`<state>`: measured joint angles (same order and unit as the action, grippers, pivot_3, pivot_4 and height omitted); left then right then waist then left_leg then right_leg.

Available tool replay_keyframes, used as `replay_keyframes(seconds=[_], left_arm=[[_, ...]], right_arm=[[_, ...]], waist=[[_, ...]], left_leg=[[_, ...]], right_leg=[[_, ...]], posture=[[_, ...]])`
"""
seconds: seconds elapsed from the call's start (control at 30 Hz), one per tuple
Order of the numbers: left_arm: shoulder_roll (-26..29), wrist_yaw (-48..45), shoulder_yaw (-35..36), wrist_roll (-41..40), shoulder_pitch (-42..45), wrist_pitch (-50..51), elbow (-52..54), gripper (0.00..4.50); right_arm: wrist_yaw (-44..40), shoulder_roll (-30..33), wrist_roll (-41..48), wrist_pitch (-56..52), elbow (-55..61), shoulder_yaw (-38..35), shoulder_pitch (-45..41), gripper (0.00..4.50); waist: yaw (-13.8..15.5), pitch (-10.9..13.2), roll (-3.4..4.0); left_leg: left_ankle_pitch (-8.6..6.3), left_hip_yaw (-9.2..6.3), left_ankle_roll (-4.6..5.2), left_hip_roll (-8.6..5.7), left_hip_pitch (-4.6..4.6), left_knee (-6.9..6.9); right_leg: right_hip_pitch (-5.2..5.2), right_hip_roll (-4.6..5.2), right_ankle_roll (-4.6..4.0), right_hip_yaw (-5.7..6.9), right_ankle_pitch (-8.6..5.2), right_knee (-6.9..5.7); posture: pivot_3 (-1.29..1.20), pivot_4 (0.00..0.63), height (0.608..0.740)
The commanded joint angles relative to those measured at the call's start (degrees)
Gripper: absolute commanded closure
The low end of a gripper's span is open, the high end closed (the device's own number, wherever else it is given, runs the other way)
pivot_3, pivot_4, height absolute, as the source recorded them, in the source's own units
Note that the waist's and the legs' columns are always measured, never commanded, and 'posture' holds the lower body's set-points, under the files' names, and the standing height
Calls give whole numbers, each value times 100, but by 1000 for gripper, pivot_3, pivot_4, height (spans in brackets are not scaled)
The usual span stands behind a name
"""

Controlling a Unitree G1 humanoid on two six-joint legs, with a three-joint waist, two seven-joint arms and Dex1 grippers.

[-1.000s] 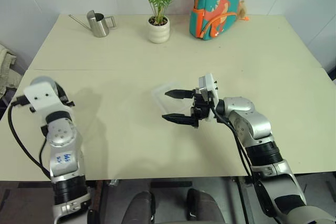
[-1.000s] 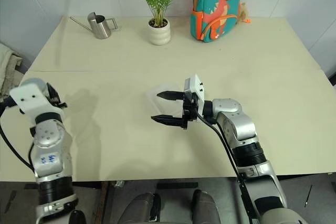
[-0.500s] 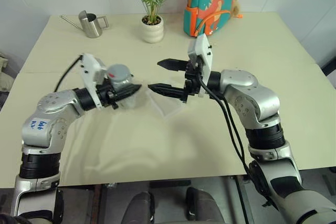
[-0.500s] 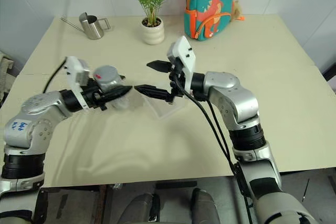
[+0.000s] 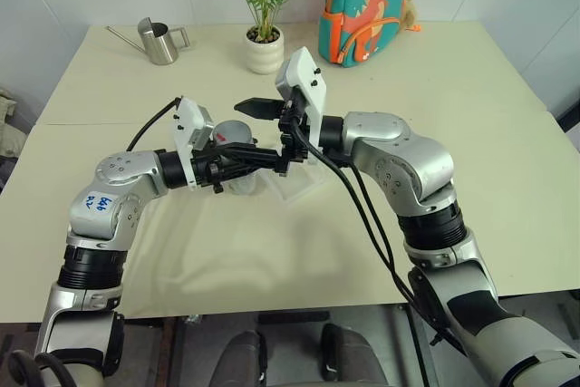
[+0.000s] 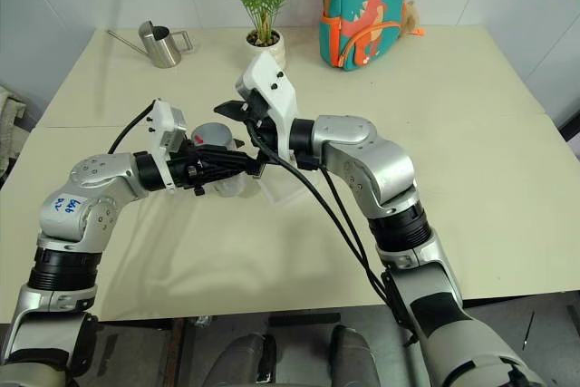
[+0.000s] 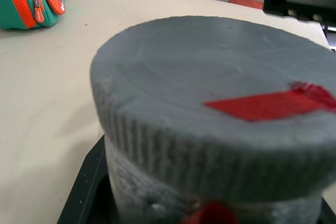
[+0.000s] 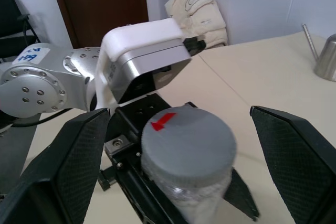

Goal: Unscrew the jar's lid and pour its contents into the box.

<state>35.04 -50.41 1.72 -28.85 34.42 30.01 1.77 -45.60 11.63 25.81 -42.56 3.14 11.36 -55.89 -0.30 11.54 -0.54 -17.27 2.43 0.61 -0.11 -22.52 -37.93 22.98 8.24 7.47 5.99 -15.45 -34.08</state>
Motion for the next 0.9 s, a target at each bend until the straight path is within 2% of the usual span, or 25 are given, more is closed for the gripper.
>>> replay_keyframes(seconds=[0.03, 0.3, 0.4, 0.53, 0.73, 0.83, 0.9], left_arm=[[-45, -17, 70, -9, 133, -82, 151, 2531], [-91, -38, 91, -28, 122, -67, 169, 2531], [-83, -49, 95, -26, 117, -73, 165, 2531], [-105, -42, 113, -40, 135, -62, 164, 2531], [-32, -245, 75, -33, 70, -143, 192, 2531], [-16, -880, 243, -592, -26, -115, 430, 2531], [35, -1185, 256, -781, 32, -25, 518, 2531]], right_arm=[[-11, -74, -20, 92, 117, 85, -35, 0], [-98, -86, -91, 366, -123, 71, 64, 0], [-89, -108, -84, 411, -150, 34, 89, 624], [-178, -107, -110, 539, -145, 62, 138, 1926], [-245, -167, -19, 649, -199, -38, 105, 1958], [-779, -51, 152, 880, -168, -62, 110, 1958], [-1467, 121, 395, 1031, -165, -115, 47, 1958]], waist=[[-2, 0, 0], [-3, 0, 0], [-3, 0, 0], [-3, 0, 0], [-4, 0, 0], [-6, 0, 0], [-7, 0, 0]], left_leg=[[0, 0, 0, 0, 0, 0], [0, 4, 0, 1, 0, -1], [0, 4, 0, 1, -1, -1], [0, 4, 0, 1, -1, -1], [0, 5, 0, 1, -1, -2], [0, 7, 0, 1, -2, -2], [0, 7, 0, 1, -2, -2]], right_leg=[[1, 0, 0, 0, 0, -1], [6, 0, 0, -1, 0, -5], [7, 0, 0, -1, 0, -5], [9, 0, 0, -1, 0, -6], [9, 0, 0, -2, 0, -8], [10, 0, 0, -2, 0, -8], [11, 0, 0, -2, 0, -8]], posture=[[0, 150, 740], [0, 150, 740], [0, 150, 740], [0, 150, 740], [0, 150, 740], [0, 150, 740], [0, 150, 740]])
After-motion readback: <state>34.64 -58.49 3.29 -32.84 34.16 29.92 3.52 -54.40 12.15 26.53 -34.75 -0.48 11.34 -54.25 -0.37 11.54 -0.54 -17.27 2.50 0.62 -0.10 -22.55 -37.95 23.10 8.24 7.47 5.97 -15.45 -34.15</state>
